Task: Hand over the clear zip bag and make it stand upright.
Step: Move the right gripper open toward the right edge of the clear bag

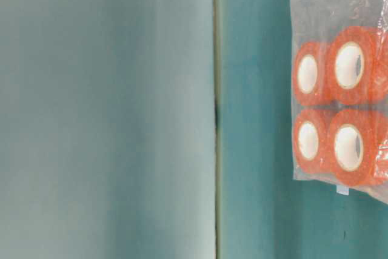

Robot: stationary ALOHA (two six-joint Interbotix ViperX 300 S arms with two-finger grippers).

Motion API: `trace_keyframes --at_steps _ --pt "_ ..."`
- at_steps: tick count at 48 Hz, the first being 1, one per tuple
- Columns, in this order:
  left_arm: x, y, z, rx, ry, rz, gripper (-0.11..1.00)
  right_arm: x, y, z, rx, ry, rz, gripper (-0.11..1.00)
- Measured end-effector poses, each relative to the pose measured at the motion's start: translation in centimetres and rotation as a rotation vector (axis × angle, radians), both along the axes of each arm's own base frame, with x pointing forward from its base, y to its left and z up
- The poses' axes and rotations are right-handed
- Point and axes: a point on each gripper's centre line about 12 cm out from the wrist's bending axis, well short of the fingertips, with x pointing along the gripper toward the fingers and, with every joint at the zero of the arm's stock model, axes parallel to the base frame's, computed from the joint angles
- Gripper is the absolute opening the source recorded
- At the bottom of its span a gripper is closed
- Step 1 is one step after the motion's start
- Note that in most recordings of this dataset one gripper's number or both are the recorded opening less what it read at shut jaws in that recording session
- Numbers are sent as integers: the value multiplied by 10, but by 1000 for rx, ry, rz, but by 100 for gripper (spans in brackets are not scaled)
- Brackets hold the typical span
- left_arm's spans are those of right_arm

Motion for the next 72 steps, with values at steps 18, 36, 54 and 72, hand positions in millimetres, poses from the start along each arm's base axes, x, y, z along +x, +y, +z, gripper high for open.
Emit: trace_keyframes --at_steps 18,36,54,72 --pt "36 1 -2 36 89 3 -1 10 -32 -48 735 319 -214 0" --pt "39 1 1 49 95 4 -1 7 -45 -103 1226 460 -427 0" --pt "39 2 6 44 82 10 -1 -5 -40 -149 1375 557 -555 0" --pt "41 3 3 34 98 14 -1 -1 -35 -172 1534 591 -662 7"
